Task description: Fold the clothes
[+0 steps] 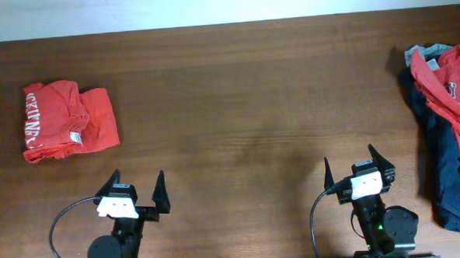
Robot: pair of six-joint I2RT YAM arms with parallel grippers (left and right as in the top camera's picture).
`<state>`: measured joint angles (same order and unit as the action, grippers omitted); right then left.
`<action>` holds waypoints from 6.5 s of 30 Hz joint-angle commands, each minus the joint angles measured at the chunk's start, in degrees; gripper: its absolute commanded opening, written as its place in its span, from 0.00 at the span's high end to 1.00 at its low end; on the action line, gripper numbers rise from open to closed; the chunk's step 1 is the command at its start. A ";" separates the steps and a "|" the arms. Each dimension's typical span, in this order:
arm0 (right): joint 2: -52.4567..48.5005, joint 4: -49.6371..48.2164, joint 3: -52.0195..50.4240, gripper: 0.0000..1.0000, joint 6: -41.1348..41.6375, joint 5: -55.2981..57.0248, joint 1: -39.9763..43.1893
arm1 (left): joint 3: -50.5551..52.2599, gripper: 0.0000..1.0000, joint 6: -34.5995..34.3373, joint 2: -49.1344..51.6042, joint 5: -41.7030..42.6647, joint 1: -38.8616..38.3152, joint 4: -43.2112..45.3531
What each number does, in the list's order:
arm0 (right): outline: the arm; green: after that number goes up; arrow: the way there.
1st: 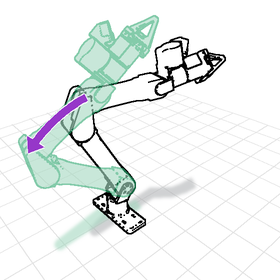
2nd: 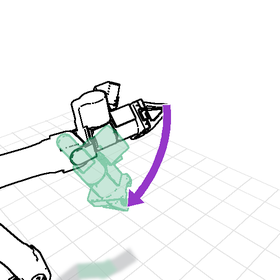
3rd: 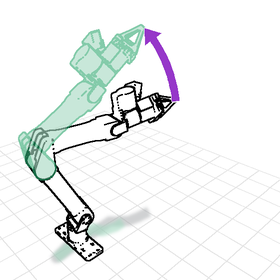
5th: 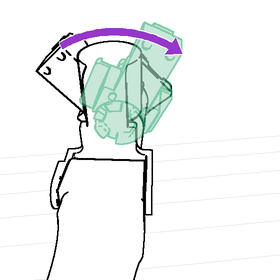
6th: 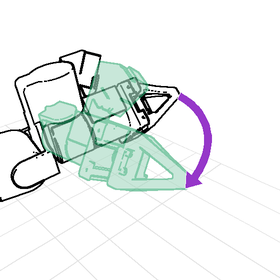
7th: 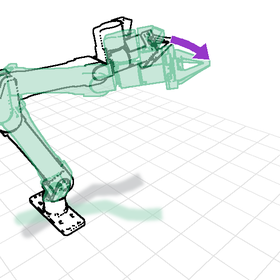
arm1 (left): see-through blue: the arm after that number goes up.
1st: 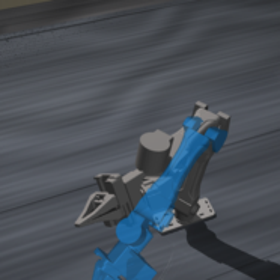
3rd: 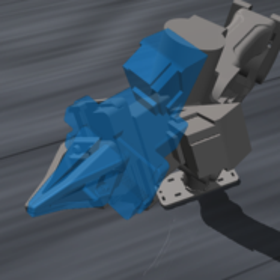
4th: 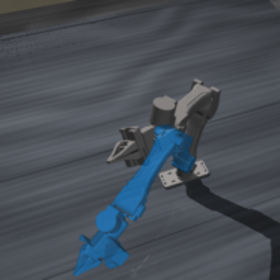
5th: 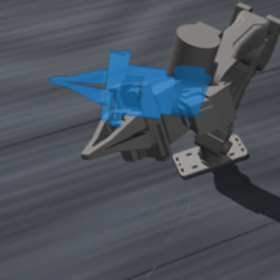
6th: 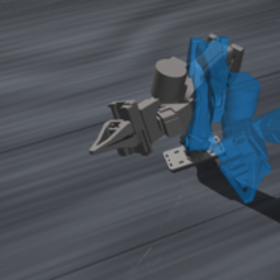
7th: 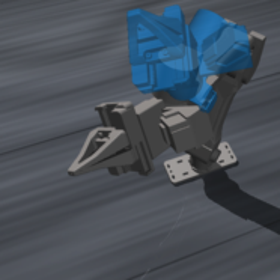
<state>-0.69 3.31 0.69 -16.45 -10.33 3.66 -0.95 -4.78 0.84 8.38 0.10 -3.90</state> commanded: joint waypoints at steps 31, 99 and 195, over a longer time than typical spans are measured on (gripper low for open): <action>0.50 -1.27 -0.35 0.01 6.47 -2.25 0.17 | 0.37 0.01 0.48 -0.55 6.43 0.17 0.87; -122.70 30.05 98.53 0.06 6.12 12.07 25.99 | -86.73 0.01 0.90 96.96 -5.81 -16.98 -40.50; -121.85 85.42 148.80 0.01 21.05 0.39 -29.27 | -112.56 0.02 7.06 97.83 -0.24 0.94 -66.18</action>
<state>-129.38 86.24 147.13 1.56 -9.82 -31.40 -112.42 -1.06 99.13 5.74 3.29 -70.48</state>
